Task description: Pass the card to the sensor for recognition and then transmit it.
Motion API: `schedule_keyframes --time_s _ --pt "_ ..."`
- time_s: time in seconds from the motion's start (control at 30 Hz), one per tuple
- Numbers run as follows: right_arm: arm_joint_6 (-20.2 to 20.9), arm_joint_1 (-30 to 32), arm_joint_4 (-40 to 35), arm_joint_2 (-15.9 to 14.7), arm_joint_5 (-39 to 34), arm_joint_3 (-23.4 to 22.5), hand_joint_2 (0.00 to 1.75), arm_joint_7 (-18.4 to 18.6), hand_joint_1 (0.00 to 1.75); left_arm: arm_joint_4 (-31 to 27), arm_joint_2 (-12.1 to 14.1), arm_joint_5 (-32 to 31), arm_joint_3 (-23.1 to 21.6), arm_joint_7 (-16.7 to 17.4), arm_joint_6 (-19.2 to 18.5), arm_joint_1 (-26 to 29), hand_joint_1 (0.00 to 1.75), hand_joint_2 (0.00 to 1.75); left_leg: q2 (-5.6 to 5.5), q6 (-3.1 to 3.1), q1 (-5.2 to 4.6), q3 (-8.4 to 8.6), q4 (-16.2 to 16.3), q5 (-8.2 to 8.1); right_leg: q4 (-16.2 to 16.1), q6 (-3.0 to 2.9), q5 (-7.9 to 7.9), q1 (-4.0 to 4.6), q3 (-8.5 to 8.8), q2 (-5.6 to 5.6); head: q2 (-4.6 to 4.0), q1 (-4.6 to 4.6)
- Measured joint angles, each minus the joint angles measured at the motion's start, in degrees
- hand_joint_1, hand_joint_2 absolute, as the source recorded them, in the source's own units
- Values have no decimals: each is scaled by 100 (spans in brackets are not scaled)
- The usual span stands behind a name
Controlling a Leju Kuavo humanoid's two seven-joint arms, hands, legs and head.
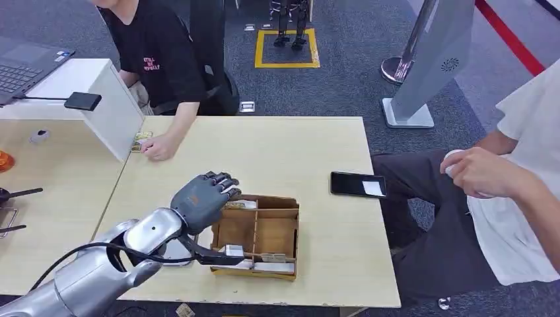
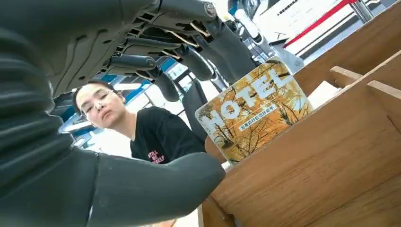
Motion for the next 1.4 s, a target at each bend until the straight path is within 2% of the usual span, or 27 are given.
schedule_keyframes --time_s 0.13,0.2,0.6,0.7,0.73,0.77,0.8,0.9,1.4 --pt "2 1 0 0 -9 0 0 0 0 0 39 180 2 -136 -123 -15 54 175 0 0 0 0 0 0 0 0 0 0 0 0 0 0" --pt "7 1 0 -2 -9 -2 0 0 0 0 63 285 4 -191 -186 -33 59 175 0 0 0 0 0 0 0 0 0 0 0 0 0 0" --pt "24 1 0 -11 -9 0 0 -9 0 0 136 584 4 -309 -302 -103 61 175 0 -1 0 0 0 0 0 0 0 0 0 0 0 0" --pt "24 1 0 -18 -9 -2 0 -9 0 0 135 590 4 -306 -302 -109 72 175 0 -1 0 0 0 0 0 0 0 0 0 0 0 0" --pt "24 1 0 -18 -9 0 0 -9 0 0 136 597 4 -309 -302 -112 91 175 0 -1 0 0 0 0 0 0 0 0 0 0 0 0" --pt "24 1 0 -20 -9 -2 0 -9 0 0 135 599 4 -306 -302 -115 133 175 0 -1 0 0 0 0 0 0 0 0 0 0 0 0" --pt "24 1 0 -20 -11 0 0 -9 0 0 135 601 4 -306 -297 -118 152 175 0 -1 0 0 0 0 0 0 0 0 0 0 0 0" --pt "24 1 0 -20 -26 0 0 -9 0 0 138 608 4 -302 -295 -131 175 175 0 -1 0 0 0 0 0 0 0 0 0 1 0 0" --pt "24 3 0 -22 -42 -2 0 -9 0 0 208 665 35 -280 -241 -149 175 175 0 -1 0 0 0 1 0 0 0 0 0 1 0 2"
